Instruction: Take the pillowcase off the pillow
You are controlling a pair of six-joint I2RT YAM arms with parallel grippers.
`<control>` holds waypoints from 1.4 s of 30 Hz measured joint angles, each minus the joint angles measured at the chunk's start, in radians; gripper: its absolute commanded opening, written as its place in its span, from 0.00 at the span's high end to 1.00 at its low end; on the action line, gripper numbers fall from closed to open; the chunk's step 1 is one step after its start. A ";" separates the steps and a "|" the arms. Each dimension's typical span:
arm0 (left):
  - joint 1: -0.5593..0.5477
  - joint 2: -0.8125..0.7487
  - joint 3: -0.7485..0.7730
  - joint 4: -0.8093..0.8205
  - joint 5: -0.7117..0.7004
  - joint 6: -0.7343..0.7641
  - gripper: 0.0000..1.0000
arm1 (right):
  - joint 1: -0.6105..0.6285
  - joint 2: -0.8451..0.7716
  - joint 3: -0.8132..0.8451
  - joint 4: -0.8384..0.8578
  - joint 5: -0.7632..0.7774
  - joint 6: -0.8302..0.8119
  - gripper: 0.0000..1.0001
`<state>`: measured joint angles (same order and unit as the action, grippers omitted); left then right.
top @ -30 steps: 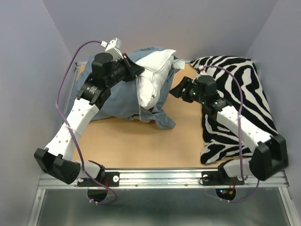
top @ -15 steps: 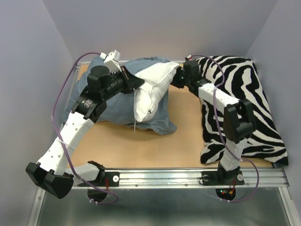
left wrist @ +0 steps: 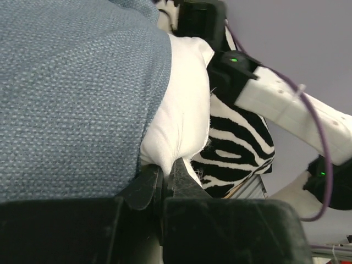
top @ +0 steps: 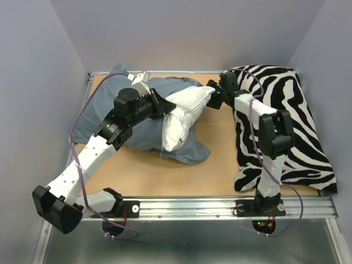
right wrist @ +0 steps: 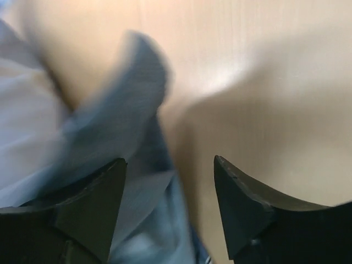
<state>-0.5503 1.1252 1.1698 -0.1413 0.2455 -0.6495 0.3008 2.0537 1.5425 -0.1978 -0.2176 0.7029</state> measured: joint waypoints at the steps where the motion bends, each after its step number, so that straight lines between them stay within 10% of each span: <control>1: 0.000 0.003 -0.024 0.031 -0.011 -0.012 1.00 | -0.021 -0.042 -0.017 -0.013 -0.013 0.004 0.27; 8: -0.010 0.091 -0.117 0.185 -0.051 -0.064 0.99 | -0.249 -0.388 -0.132 -0.002 -0.093 0.035 0.17; 13: -0.066 0.209 -0.130 0.256 -0.086 -0.064 0.64 | -0.218 -0.618 -0.337 0.059 -0.168 0.051 0.13; 19: -0.136 0.261 -0.128 0.271 -0.136 -0.040 0.53 | -0.103 -0.809 -0.674 0.140 -0.217 0.097 0.07; 42: -0.181 0.369 0.156 -0.012 -0.505 0.145 0.68 | 0.074 -0.827 -1.101 0.815 -0.121 0.348 0.00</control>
<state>-0.7315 1.4944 1.3262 -0.1535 -0.2600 -0.5045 0.3744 1.2270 0.4416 0.6174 -0.3389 1.0508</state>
